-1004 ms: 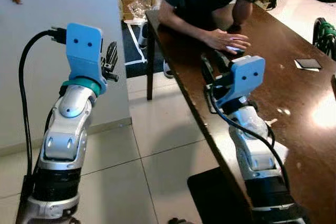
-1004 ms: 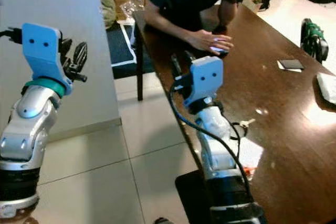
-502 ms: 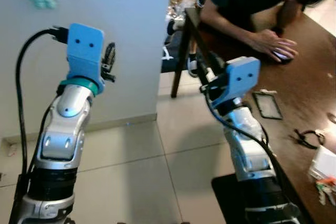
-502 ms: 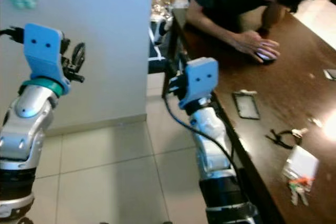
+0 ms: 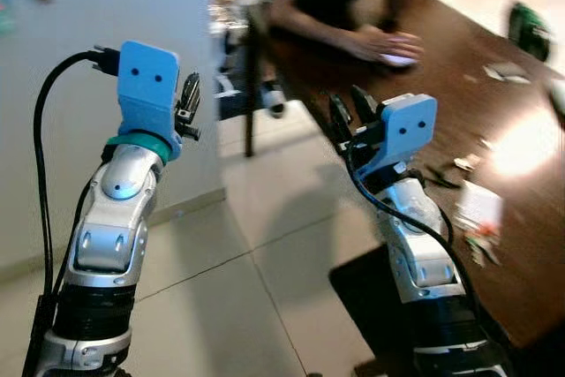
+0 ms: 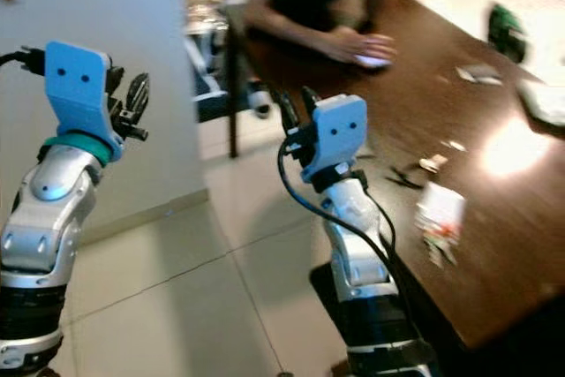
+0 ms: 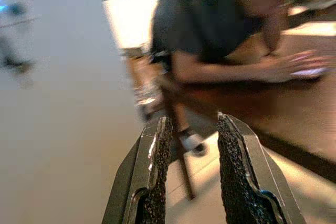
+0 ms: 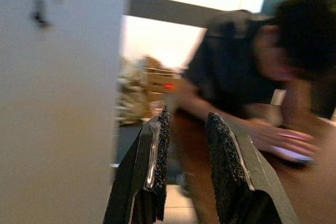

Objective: Hang keys on a hook

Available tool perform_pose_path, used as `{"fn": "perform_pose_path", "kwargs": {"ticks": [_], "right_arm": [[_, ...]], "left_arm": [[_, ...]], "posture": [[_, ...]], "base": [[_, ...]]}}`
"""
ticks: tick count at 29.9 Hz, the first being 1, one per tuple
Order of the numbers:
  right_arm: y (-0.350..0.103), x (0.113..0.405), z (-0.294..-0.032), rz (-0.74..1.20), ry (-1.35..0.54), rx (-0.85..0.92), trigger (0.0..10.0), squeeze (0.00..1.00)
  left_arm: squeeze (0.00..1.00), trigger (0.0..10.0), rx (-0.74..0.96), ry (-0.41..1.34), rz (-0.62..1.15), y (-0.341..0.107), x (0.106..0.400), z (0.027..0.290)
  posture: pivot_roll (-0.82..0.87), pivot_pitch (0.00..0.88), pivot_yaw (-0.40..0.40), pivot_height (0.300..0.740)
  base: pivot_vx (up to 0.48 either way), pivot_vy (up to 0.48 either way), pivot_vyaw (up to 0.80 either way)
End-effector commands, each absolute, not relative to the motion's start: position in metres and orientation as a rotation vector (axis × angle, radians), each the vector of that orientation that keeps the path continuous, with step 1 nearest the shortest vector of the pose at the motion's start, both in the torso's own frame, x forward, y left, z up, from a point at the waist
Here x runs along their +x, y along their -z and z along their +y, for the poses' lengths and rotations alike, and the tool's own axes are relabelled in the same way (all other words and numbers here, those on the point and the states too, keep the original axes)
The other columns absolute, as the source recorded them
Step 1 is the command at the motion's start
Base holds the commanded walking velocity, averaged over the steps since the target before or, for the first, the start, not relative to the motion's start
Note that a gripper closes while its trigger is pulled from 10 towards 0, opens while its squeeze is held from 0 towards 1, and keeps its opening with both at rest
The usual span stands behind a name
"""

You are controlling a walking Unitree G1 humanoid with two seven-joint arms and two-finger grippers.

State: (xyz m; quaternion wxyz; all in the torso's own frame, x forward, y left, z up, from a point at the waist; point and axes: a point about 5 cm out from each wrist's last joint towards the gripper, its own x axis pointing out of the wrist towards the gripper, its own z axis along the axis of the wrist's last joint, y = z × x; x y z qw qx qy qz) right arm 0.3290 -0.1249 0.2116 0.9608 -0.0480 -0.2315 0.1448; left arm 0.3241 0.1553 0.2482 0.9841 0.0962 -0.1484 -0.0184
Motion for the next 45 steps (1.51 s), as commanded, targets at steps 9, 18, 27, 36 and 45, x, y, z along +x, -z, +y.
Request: {"fn": "perform_pose_path", "kwargs": {"ticks": [9,18,27,36,45], "right_arm": [[-0.2073,0.3298,-0.1220,-0.449,-0.301,-0.089,10.0,0.00],[-0.2070,0.3301,-0.1220,-0.447,-0.298,-0.087,10.0,0.00],[-0.2074,0.3299,-0.1216,-0.448,-0.297,-0.086,10.0,0.00],[-0.2072,0.3298,-0.1214,-0.447,-0.296,-0.085,10.0,0.00],[-0.2073,0.3297,-0.1215,-0.446,-0.296,-0.087,10.0,0.00]], "left_arm": [[0.00,10.0,0.198,0.043,-0.290,-0.2467,0.3234,0.1562],[0.00,10.0,0.204,0.044,-0.286,-0.2459,0.3237,0.1564],[0.00,10.0,0.207,0.044,-0.286,-0.2468,0.3234,0.1570],[0.00,10.0,0.209,0.043,-0.285,-0.2471,0.3233,0.1574],[0.00,10.0,0.211,0.043,-0.287,-0.2475,0.3233,0.1577]], "posture": [[0.07,0.000,0.050,0.740],[0.07,0.000,0.050,0.740],[0.08,0.000,0.053,0.740],[0.08,0.000,0.054,0.740],[0.08,0.000,0.055,0.740]], "base": [[0.000,0.000,-0.80],[0.000,0.000,-0.80],[0.000,0.000,-0.80],[0.000,0.000,-0.80],[0.000,0.000,-0.80]]}}
